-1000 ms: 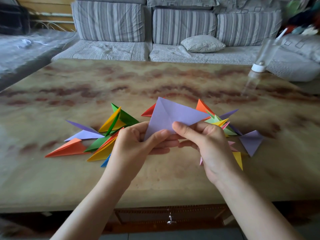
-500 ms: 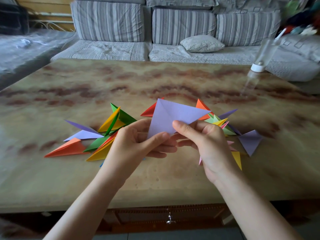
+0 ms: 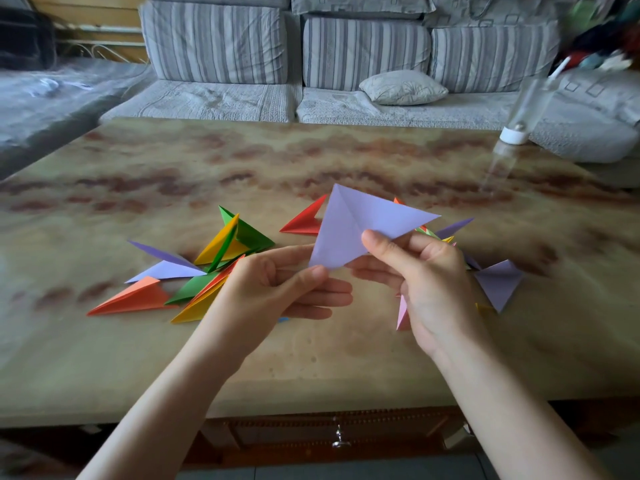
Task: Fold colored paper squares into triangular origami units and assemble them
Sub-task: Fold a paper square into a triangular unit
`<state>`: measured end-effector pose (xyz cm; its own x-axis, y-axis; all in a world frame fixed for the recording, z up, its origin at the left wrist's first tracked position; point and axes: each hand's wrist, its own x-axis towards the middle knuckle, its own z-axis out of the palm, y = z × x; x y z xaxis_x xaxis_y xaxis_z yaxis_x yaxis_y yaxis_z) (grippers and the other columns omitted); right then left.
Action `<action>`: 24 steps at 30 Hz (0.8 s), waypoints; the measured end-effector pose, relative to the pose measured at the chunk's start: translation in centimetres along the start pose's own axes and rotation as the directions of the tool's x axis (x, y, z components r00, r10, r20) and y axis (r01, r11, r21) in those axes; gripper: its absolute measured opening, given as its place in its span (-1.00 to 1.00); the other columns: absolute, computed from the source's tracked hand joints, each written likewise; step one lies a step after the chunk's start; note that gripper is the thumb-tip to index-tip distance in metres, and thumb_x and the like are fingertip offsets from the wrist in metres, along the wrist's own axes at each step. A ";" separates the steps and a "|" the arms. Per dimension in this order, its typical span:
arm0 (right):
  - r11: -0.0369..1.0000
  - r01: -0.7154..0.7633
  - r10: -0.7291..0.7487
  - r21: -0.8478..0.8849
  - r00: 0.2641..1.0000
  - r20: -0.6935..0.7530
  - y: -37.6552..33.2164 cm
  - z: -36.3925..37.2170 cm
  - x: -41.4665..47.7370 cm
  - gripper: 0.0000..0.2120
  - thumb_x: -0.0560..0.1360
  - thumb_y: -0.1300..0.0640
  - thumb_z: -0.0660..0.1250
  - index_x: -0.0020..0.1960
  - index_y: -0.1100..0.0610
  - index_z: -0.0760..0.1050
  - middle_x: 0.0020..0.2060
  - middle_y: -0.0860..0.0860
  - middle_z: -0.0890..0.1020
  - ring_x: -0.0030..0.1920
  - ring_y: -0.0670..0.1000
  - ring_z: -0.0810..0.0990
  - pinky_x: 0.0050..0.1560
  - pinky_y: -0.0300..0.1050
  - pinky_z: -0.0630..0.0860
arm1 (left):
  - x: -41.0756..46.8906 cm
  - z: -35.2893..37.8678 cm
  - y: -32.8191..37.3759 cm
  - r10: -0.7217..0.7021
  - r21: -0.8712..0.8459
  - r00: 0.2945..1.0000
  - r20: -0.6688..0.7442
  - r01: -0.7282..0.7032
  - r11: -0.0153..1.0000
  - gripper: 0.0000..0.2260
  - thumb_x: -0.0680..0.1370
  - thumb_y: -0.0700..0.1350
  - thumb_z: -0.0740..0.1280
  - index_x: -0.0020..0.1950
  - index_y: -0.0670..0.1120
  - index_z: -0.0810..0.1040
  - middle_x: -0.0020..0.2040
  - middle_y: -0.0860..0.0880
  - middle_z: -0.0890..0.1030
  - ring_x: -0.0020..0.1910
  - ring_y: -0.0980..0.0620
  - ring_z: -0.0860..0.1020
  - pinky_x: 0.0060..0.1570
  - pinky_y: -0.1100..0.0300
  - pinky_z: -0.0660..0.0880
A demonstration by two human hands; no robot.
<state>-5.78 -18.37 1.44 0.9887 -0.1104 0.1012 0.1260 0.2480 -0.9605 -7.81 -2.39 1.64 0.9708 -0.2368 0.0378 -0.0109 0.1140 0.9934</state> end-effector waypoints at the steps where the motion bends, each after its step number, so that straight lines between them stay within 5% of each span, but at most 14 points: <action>1: 1.000 0.016 -0.016 0.000 1.000 -0.004 0.0 0.0 0.1 -0.93 0.42 0.32 0.38 -0.23 0.31 0.58 -0.39 0.05 0.66 -0.37 0.10 0.65 -0.22 -0.06 0.62 | 0.0 0.0 0.0 0.004 -0.006 1.000 -0.004 -0.004 1.000 -0.79 0.44 -0.15 0.30 0.05 -0.08 0.59 -0.20 -0.13 0.71 -0.19 -0.01 0.70 -0.29 0.29 0.59; 8: 0.997 0.010 -0.003 0.081 0.997 -0.077 -1.2 -0.8 0.5 -0.83 0.48 0.30 0.34 -0.29 0.22 0.49 -0.44 0.12 0.63 -0.45 0.03 0.64 -0.47 -0.29 0.48 | 0.1 -1.2 -0.1 0.065 0.008 0.991 -0.114 -0.065 0.998 -0.78 0.54 -0.29 0.24 0.15 -0.17 0.56 -0.18 -0.13 0.71 -0.20 -0.01 0.69 -0.28 0.29 0.59; 15: 0.980 -0.105 0.160 -0.170 0.924 0.348 -0.4 -1.1 0.1 -0.88 0.38 0.30 0.39 -0.11 0.34 0.59 -0.29 0.18 0.67 -0.33 0.09 0.64 -0.28 -0.15 0.58 | 0.1 -0.8 0.2 0.078 -0.014 0.975 -0.207 -0.082 0.997 -0.69 0.42 0.03 0.33 0.07 -0.11 0.62 -0.11 -0.08 0.71 -0.15 0.02 0.68 -0.25 0.29 0.56; 18: 0.959 -0.047 0.159 -0.280 0.906 0.392 -0.5 -0.9 -0.1 -0.92 0.41 0.29 0.40 -0.11 0.28 0.60 -0.32 0.14 0.68 -0.33 0.09 0.66 -0.25 -0.13 0.60 | 0.2 -0.7 -0.3 0.053 0.046 0.975 -0.217 -0.044 0.998 -0.77 0.39 -0.09 0.45 0.03 -0.09 0.63 -0.17 -0.06 0.71 -0.23 0.05 0.66 -0.29 0.22 0.58; 22: 0.977 0.012 0.056 -0.213 0.949 0.311 -0.2 -0.8 -0.1 -0.82 0.40 0.19 0.40 -0.05 0.24 0.50 -0.28 0.14 0.65 -0.38 0.13 0.64 -0.27 -0.02 0.61 | 0.3 -0.8 -0.8 0.044 -0.016 0.963 -0.267 -0.050 0.999 -0.88 0.45 -0.26 0.37 -0.03 -0.16 0.62 -0.23 -0.05 0.70 -0.28 0.07 0.64 -0.26 0.20 0.61; 24: 0.962 0.153 -0.082 -0.227 0.953 0.292 -0.1 -0.9 0.0 -0.88 0.48 0.25 0.36 -0.02 0.17 0.45 -0.22 0.11 0.63 -0.31 0.15 0.66 -0.20 0.03 0.62 | 0.4 -1.1 -0.9 0.045 -0.050 0.955 -0.294 -0.062 0.997 -0.87 0.46 -0.25 0.37 -0.02 -0.15 0.62 -0.21 -0.04 0.70 -0.27 0.08 0.64 -0.24 0.25 0.60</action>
<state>-5.87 -19.25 1.29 0.9553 0.1554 0.2513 0.2540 0.0028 -0.9672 -7.20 -1.57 0.61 0.9968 0.0629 0.0489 -0.0594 0.1771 0.9824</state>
